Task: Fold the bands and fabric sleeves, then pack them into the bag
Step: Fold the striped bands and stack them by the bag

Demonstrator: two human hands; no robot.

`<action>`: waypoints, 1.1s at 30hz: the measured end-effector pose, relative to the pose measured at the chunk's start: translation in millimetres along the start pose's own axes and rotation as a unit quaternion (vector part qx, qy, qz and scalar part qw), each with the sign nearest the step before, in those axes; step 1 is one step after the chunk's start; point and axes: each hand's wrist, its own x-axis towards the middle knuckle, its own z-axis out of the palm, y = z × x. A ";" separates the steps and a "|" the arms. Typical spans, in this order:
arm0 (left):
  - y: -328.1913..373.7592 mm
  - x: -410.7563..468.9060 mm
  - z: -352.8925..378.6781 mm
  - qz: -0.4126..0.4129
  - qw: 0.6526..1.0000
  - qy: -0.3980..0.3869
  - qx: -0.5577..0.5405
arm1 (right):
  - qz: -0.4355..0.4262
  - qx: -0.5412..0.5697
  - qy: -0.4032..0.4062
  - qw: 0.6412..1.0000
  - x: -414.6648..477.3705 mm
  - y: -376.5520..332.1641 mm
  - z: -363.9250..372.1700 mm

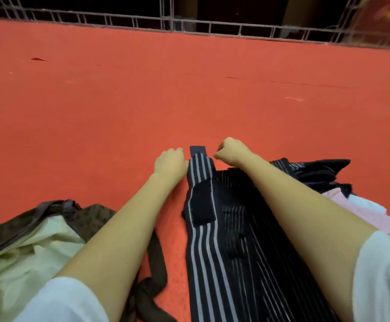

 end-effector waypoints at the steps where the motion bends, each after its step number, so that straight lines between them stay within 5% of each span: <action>1: 0.2 11.6 7.1 0.001 1.000 -0.003 -0.008 | 0.010 0.010 -0.017 1.000 14.3 0.6 5.7; 12: -2.3 86.1 70.8 -0.057 0.994 0.028 -0.094 | 0.055 0.159 -0.017 0.986 87.0 13.6 63.3; 20: 14.7 103.8 70.4 -0.183 0.956 0.024 -0.229 | 0.074 0.318 0.001 0.945 86.5 22.0 68.1; 28: 22.1 94.1 55.8 -0.130 0.884 0.126 -0.432 | 0.017 0.359 0.016 0.933 74.3 17.4 64.4; 33: 29.3 83.3 5.5 -0.098 0.843 0.208 -0.487 | -0.051 0.491 0.031 0.869 52.8 -7.8 37.0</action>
